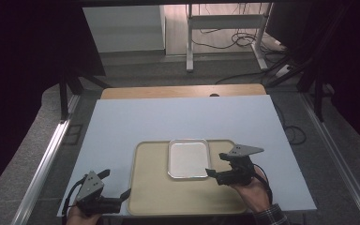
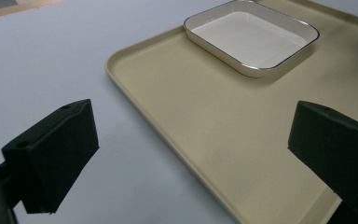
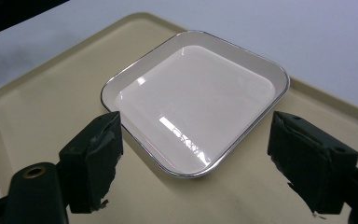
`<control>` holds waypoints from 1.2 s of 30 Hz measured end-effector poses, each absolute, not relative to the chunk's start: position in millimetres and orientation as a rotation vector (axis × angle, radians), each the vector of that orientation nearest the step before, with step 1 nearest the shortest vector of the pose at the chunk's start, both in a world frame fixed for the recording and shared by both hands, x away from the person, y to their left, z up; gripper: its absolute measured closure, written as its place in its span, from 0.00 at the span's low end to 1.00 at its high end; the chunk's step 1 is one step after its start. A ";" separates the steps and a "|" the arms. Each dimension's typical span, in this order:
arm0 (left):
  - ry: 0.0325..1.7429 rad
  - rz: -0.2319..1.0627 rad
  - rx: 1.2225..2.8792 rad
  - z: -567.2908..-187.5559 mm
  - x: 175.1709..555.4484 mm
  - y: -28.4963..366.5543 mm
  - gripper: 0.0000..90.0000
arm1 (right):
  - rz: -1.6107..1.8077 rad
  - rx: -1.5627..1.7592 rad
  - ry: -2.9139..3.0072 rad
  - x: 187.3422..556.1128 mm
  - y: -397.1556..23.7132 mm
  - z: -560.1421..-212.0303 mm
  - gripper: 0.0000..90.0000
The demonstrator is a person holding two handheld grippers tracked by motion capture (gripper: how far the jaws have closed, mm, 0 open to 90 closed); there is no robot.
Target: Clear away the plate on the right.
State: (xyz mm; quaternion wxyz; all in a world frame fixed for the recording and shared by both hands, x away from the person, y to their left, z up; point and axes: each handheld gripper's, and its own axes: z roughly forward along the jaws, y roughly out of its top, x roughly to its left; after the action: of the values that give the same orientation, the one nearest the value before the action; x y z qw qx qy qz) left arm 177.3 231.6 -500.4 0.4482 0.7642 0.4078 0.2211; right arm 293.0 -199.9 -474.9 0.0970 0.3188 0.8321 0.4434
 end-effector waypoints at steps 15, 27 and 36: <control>1.010 0.547 1.891 -500.5 177.3 231.7 0.01 | 1.310 0.947 2.437 286.9 -211.8 -468.7 0.14; 1.009 0.548 1.893 -500.4 177.2 231.4 0.01 | 1.335 0.977 2.418 282.8 -225.6 -466.0 0.09; 1.010 0.549 1.894 -500.4 177.1 231.4 0.01 | 1.343 0.984 2.392 279.7 -238.0 -464.7 0.07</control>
State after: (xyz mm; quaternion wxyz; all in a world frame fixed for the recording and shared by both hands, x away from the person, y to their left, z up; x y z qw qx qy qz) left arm 177.1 231.4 -500.4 0.4468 0.7649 0.4077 0.2216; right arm 279.7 -238.0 -464.7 0.1133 0.3356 0.8155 0.4577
